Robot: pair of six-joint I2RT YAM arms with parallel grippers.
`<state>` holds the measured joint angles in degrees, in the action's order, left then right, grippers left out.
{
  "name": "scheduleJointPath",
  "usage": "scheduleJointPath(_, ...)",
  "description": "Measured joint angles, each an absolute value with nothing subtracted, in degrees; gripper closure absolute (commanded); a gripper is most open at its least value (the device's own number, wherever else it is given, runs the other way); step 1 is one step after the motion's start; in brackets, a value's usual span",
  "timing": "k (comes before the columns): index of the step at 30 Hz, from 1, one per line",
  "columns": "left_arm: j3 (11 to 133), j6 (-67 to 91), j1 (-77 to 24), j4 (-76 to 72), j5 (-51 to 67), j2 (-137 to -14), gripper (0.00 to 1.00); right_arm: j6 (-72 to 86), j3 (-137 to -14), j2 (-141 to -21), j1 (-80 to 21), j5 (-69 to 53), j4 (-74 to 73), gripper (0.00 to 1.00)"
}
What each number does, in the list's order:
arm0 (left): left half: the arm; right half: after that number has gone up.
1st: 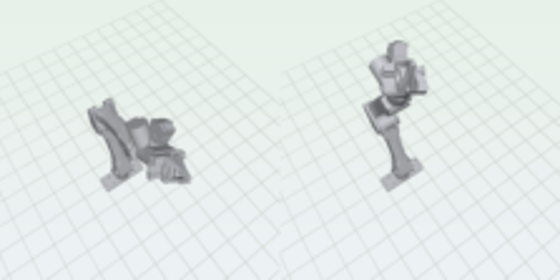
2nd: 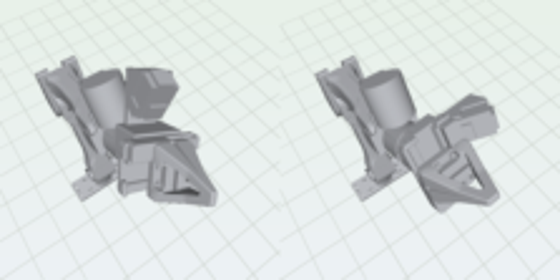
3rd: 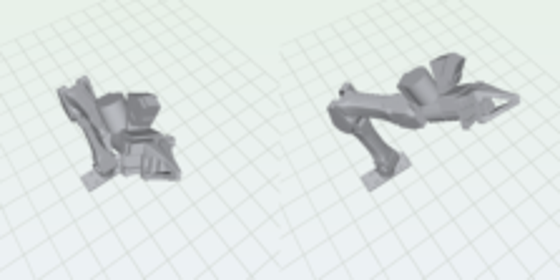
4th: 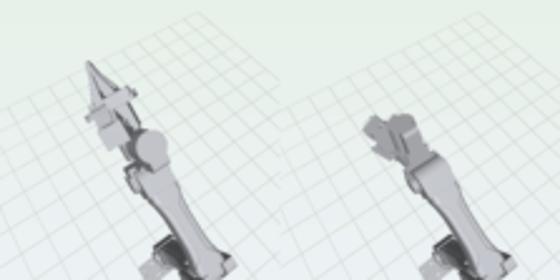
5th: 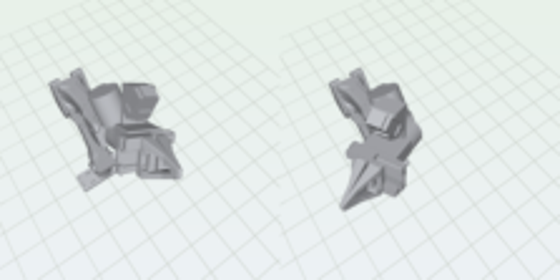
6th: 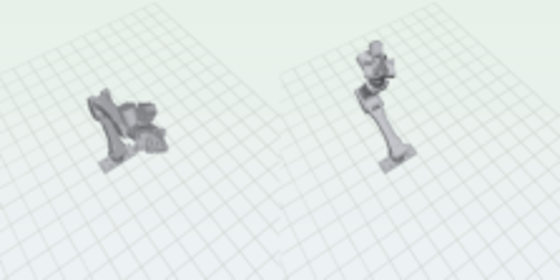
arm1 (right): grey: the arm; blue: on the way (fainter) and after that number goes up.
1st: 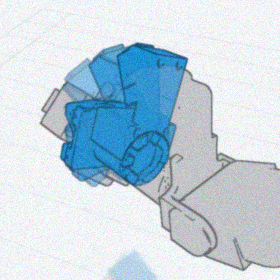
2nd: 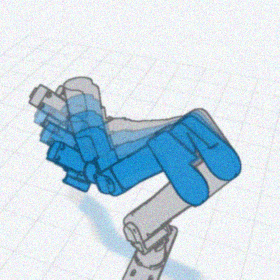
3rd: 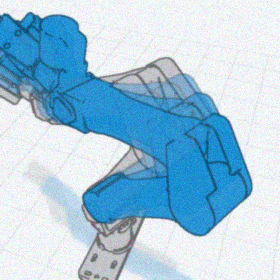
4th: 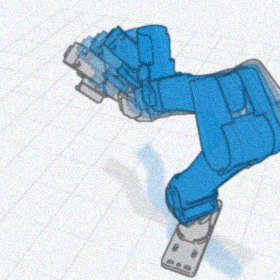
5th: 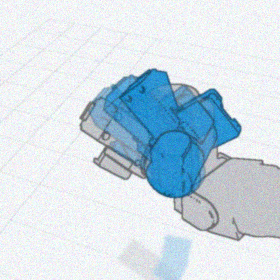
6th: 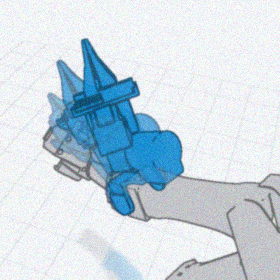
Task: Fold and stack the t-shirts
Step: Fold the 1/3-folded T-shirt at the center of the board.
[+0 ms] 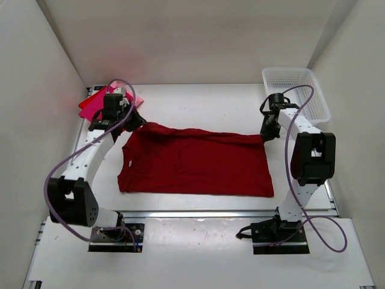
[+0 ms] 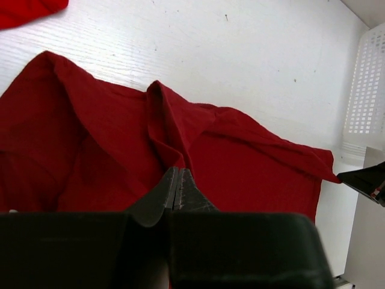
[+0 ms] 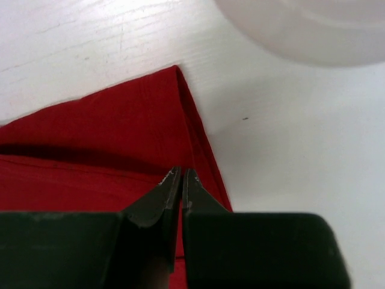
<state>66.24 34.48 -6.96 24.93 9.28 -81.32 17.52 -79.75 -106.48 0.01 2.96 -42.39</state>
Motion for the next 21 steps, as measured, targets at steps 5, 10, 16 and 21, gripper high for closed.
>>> scheduleJointPath(5,64.2,33.8,-6.6,28.4,7.7,-73.6,1.00,17.4,-77.3,-104.9,0.0,2.1,-41.6,1.00)
scheduleJointPath(10,62.3,33.2,-5.5,33.7,5.3,-67.5,1.00,17.0,-76.2,-104.3,1.1,0.9,-40.5,1.00)
scheduleJointPath(16,60.5,32.2,-5.0,39.0,2.3,-65.3,1.00,16.7,-72.8,-101.9,2.7,-0.2,-39.2,1.00)
scheduleJointPath(21,57.6,31.5,-5.1,43.4,0.8,-63.6,1.00,16.5,-69.1,-100.4,4.3,-1.5,-38.5,1.00)
